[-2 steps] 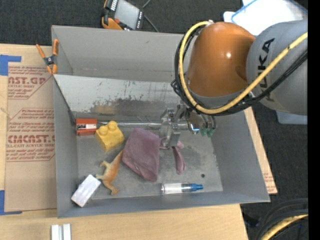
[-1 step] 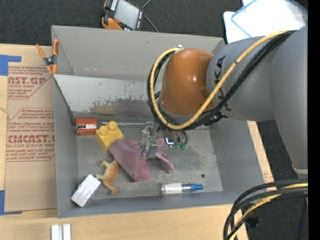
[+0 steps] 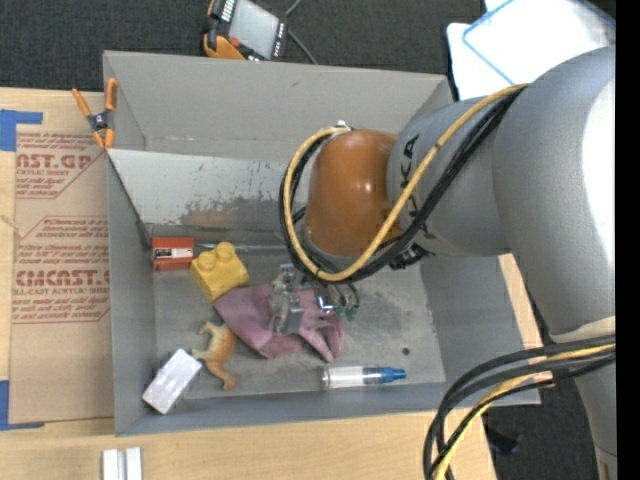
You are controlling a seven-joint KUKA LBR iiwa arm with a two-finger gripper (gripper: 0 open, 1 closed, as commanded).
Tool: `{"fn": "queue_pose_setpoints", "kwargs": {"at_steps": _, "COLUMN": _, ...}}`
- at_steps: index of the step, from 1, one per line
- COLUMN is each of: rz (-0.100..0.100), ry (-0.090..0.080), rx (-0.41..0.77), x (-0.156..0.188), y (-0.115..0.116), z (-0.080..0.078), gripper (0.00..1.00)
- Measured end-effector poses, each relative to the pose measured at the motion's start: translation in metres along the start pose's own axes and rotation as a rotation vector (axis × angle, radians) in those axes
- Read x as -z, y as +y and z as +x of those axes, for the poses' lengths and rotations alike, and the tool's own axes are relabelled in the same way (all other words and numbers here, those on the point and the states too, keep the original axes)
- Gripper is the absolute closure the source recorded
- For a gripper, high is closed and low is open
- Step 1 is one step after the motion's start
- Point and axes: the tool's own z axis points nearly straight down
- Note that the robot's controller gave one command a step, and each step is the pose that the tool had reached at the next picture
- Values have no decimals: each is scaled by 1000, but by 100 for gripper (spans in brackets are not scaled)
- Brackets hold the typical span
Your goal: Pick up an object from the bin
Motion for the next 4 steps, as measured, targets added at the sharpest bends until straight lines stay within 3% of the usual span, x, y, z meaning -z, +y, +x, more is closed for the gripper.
{"fn": "queue_pose_setpoints", "kwargs": {"at_steps": 1, "rz": -4, "ry": -3, "rx": -25, "x": -35, "y": 32, "z": 4, "gripper": 100}}
{"fn": "queue_pose_setpoints", "kwargs": {"at_steps": 2, "rz": -2, "ry": -6, "rx": -20, "x": -38, "y": 26, "z": -15, "gripper": 100}}
{"fn": "queue_pose_setpoints", "kwargs": {"at_steps": 3, "rz": -1, "ry": 2, "rx": -25, "x": -23, "y": 26, "z": -9, "gripper": 100}}
{"fn": "queue_pose_setpoints", "kwargs": {"at_steps": 4, "rz": -3, "ry": -6, "rx": -31, "x": -3, "y": 38, "z": -13, "gripper": 100}}
